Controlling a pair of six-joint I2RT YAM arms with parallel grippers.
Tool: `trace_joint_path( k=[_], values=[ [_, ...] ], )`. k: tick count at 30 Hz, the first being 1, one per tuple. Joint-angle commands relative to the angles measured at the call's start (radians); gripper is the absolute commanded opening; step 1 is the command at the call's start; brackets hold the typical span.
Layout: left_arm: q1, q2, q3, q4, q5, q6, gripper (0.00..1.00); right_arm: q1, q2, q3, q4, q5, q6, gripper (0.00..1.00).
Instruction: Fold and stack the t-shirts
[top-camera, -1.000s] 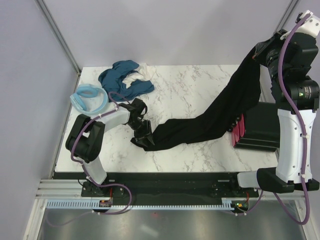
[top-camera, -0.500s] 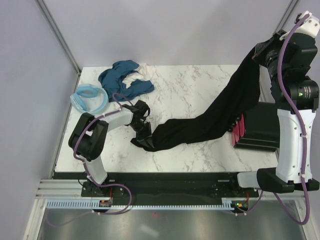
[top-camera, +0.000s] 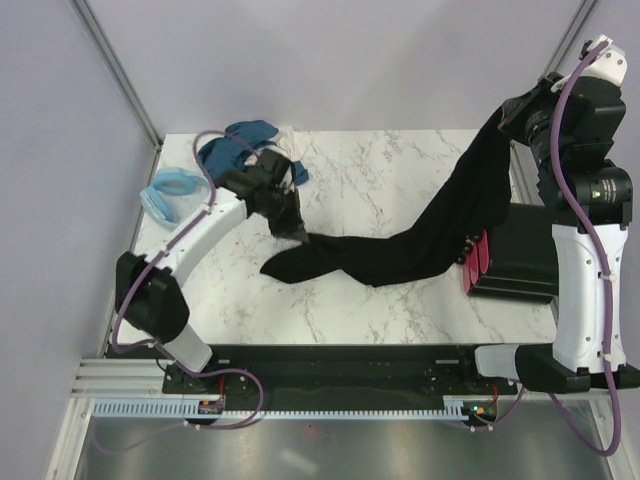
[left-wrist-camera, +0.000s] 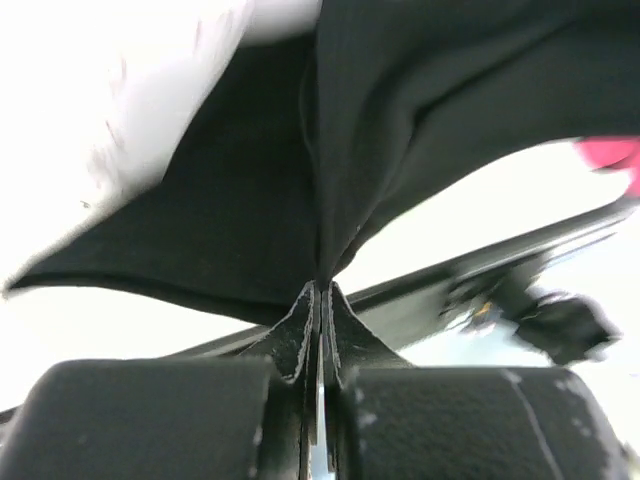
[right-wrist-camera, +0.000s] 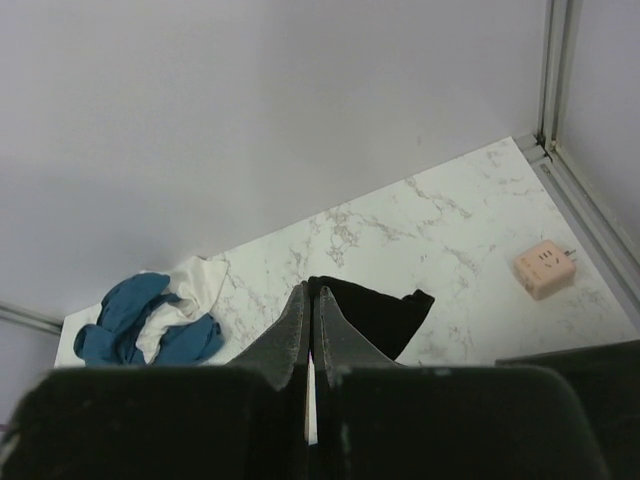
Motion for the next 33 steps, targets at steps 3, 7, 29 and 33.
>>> trace_joint_path(
  k=[3,7,29,33],
  values=[
    [0.084,-0.137,0.577,-0.299,-0.332,-0.042,0.02,-0.004,-0.061,-0.067,0.005,-0.052,0.018,0.0],
    [0.17,-0.186,0.703,-0.375,-0.442,-0.055,0.02,-0.003,-0.095,-0.079,-0.01,-0.033,-0.016,0.0],
    [0.449,-0.297,0.79,-0.588,-0.823,-0.031,0.02,-0.004,0.034,0.126,-0.084,0.185,-0.067,0.0],
    [0.449,-0.321,0.738,-0.602,-0.86,-0.034,0.02,-0.003,0.064,0.175,-0.095,0.192,-0.064,0.0]
  ],
)
